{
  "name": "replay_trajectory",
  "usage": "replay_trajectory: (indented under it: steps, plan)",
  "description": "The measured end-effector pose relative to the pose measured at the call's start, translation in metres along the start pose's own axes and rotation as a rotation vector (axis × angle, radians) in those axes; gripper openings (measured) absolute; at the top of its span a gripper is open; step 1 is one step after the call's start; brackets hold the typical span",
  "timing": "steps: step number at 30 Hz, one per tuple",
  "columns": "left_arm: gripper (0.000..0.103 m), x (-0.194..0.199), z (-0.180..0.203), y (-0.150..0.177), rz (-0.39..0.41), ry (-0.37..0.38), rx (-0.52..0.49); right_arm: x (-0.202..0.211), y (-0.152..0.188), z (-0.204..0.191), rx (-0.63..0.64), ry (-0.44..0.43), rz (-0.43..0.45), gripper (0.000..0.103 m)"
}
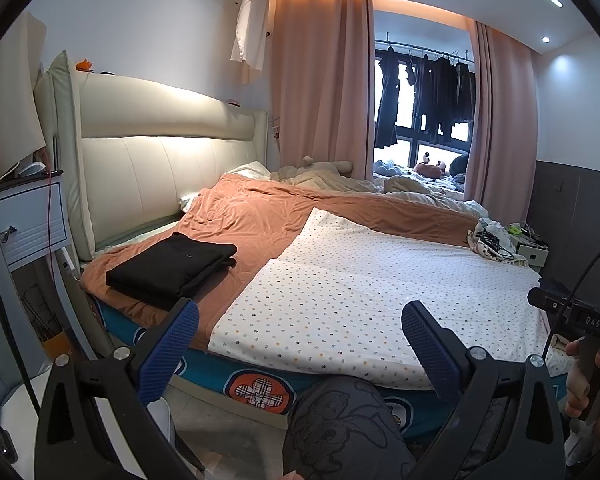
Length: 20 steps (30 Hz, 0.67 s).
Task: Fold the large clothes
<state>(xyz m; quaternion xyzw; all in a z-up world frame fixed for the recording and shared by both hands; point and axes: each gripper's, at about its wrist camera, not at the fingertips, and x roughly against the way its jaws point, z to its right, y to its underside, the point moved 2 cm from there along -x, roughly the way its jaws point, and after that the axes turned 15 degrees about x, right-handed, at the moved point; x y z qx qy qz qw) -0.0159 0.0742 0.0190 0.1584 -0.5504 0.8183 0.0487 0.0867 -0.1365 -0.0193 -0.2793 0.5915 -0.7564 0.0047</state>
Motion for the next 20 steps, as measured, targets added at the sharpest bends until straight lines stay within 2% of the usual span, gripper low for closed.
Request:
replay_trajectory:
  steps: [20]
  plan:
    - [0.103,-0.0026,-0.0005,-0.0002,-0.002,0.014,0.012,-0.0070,0.0015,0.0044,-0.010,0.006,-0.019,0.103]
